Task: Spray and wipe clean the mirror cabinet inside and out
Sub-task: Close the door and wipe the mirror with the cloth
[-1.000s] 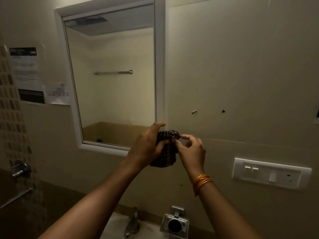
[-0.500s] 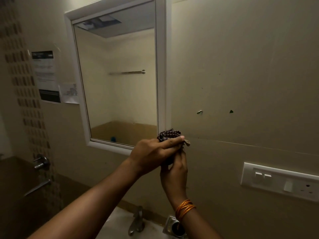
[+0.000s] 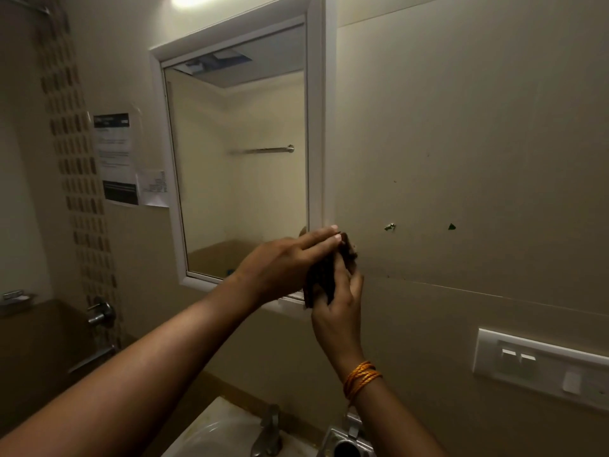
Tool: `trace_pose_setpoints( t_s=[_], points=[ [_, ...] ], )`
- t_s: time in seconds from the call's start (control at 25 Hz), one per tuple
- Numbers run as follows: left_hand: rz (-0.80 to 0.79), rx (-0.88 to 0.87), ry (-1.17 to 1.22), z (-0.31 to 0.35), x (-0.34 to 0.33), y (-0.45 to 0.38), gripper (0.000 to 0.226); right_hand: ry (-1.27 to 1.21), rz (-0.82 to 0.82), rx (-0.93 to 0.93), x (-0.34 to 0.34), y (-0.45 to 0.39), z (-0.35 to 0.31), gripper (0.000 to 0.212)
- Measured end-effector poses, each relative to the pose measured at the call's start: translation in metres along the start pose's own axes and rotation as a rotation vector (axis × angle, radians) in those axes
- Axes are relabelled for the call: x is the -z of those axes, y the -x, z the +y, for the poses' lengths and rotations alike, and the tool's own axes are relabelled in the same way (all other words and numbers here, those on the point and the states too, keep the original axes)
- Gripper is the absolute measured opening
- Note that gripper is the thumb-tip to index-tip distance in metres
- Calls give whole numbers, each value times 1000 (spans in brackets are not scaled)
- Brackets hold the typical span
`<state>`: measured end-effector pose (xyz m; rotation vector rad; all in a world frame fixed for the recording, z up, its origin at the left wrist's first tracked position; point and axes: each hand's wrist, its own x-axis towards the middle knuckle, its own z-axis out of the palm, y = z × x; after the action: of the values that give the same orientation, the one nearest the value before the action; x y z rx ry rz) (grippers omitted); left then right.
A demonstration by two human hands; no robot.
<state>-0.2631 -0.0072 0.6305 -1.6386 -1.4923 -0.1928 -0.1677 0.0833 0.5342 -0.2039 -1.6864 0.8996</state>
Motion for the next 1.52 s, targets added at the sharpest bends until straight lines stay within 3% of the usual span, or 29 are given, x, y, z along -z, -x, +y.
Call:
trace_pose_setpoints(
  t_s=[0.2, 0.4, 0.72, 1.16, 1.36, 1.52],
  points=[
    [52, -47, -154, -13, 23, -23, 61, -57, -53, 104, -1, -44, -18, 65],
    [-51, -181, -169, -23, 31, -60, 58, -55, -25, 157, -2, -82, -34, 56],
    [49, 2, -99, -68, 70, -109, 57, -189, -20, 138, 2, -144, -88, 68],
    [203, 58, -153, -121, 126, -185, 44, -465, -58, 151, 11, -247, -148, 57],
    [346, 200, -180, -128, 147, -215, 49, -255, 7, 285, 22, -284, -182, 57],
    [459, 402, -33, -148, 157, -235, 42, 178, 401, 396, 14, -292, -200, 50]
  ],
)
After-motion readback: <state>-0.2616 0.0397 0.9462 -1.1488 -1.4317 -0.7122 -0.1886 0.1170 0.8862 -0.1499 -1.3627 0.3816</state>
